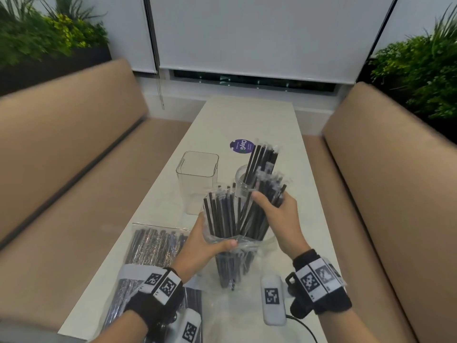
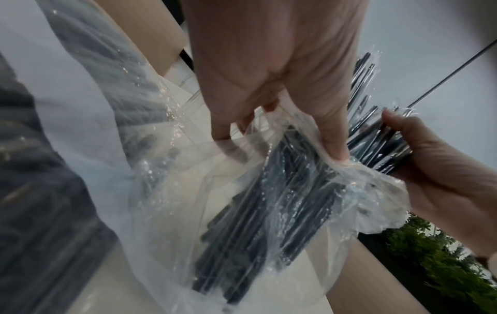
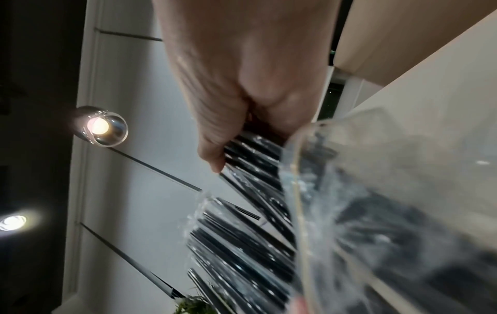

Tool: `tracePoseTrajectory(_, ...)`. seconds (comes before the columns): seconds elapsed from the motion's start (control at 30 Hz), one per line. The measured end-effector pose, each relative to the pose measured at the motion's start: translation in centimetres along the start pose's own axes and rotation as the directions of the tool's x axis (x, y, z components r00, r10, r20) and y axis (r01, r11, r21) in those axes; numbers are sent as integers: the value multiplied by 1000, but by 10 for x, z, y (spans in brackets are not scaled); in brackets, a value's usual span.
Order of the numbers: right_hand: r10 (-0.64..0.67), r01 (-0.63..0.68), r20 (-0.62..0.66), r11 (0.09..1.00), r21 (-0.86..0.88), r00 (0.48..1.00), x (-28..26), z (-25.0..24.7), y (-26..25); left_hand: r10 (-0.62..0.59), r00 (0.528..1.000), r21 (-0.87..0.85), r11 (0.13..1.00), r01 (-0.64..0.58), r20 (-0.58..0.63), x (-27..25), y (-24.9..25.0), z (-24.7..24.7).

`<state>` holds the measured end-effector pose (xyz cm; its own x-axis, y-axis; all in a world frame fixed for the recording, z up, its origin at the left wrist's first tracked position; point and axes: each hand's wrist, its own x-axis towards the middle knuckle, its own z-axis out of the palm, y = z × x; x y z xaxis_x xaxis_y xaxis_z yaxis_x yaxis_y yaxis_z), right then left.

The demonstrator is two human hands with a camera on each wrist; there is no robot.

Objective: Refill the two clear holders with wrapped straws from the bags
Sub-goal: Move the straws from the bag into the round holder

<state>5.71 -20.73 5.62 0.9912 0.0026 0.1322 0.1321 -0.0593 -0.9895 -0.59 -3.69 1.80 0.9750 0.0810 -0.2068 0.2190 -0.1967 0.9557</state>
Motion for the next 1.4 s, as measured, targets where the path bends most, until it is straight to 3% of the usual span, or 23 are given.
tracePoseTrajectory(0.37, -168, 171, -69, 984, 54, 983, 32, -31, -114, 37, 996, -69, 997, -31, 85, -10, 14, 4)
tracePoseTrajectory(0.63, -348, 397, -289, 909, 130, 892, 88, -35, -193, 9, 999, -128, 992, -2, 50, -13, 18, 3)
tracePoseTrajectory(0.7, -370, 395, -288, 918, 35, 883, 106, -22, -186, -3, 998, -123, 992, 10, 57, -14, 19, 2)
tracePoseTrajectory(0.9, -426, 388, -127, 889, -245, 896, 126, 9, -122, 0, 999, -168, 986, 9, 54, -15, 15, 0)
tracePoseTrajectory(1.2, -572, 557, 116, 699, -449, 812, 102, 40, -62, -1, 998, -123, 992, 9, 62, -17, 21, 4)
tracePoseTrajectory(1.33, -519, 507, 122, 713, -484, 846, 99, 38, -31, -34, 997, -83, 996, 40, 68, -15, 18, 2)
tracePoseTrajectory(1.4, -452, 426, 57, 783, -452, 890, 100, 32, -22, -25, 998, -87, 996, 30, 62, -15, 20, 3)
